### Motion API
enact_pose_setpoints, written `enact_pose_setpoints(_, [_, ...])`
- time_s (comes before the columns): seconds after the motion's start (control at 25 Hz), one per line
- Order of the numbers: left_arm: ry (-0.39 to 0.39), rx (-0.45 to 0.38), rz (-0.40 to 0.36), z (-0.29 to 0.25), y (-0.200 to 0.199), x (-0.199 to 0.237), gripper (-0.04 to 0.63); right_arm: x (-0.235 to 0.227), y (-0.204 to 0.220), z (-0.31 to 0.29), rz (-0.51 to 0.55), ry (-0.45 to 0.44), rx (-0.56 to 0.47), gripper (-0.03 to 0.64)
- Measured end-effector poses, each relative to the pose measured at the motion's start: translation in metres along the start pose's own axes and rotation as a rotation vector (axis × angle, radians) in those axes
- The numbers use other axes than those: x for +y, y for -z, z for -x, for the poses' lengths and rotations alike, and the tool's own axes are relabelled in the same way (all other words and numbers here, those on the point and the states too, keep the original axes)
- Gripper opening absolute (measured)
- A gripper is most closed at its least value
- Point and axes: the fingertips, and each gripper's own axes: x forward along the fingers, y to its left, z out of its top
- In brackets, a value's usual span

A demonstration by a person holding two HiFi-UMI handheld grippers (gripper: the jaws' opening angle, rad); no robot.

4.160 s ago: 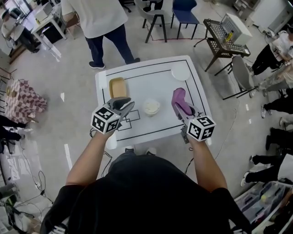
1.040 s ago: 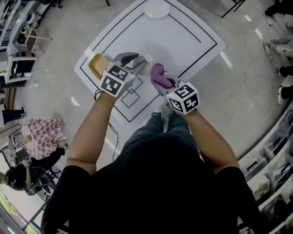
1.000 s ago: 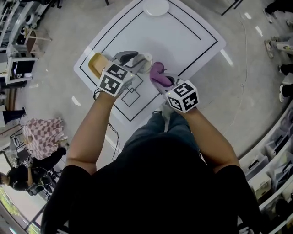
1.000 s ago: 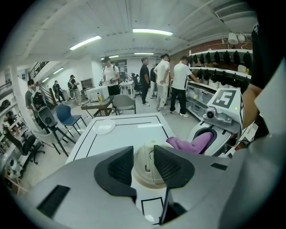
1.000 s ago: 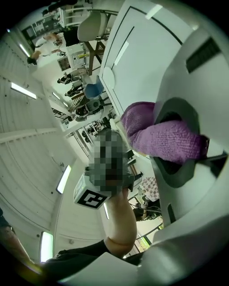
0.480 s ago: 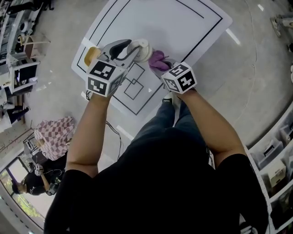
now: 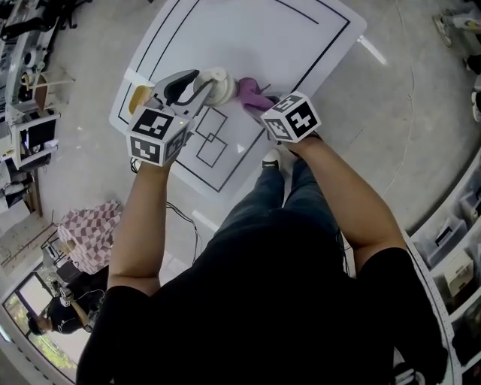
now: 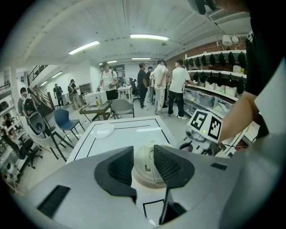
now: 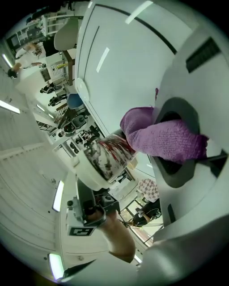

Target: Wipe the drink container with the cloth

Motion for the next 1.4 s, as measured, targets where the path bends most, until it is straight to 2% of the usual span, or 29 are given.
enact_pose_setpoints(0.2, [0.010,0.001,0.002,-0.002,0.000,0.001,0.163,-0.017,-0.037,0.049,0.040,-0.049,-0.089,0.080])
enact_pose_setpoints(0.36, [0.016,-0.005,0.019,-0.001,-0.007,0.001,0.163,-0.002,-0.077,0.073,0.141,-0.193,-0.159,0.080])
enact_pose_setpoints(0.48, [0.024,-0.008,0.045,-0.003,-0.013,0.000,0.163,0.015,-0.092,0.072,0.233,-0.315,-0.149,0.080])
enact_pose_setpoints(0.64, [0.042,-0.014,0.040,-0.007,-0.013,-0.001,0.163,0.023,-0.090,0.059,0.314,-0.428,-0.068,0.078])
enact_pose_setpoints(0.8, [0.047,-0.020,0.029,-0.007,-0.012,0.008,0.163,0.013,-0.082,0.035,0.352,-0.453,0.035,0.078])
enact_pose_setpoints(1.12, [0.060,-0.019,0.027,-0.012,-0.013,0.011,0.163,-0.020,-0.042,-0.005,0.410,-0.412,0.248,0.078])
enact_pose_setpoints(1.4, [0.074,-0.020,0.027,-0.016,-0.007,0.016,0.163,-0.040,-0.018,-0.030,0.519,-0.386,0.405,0.080])
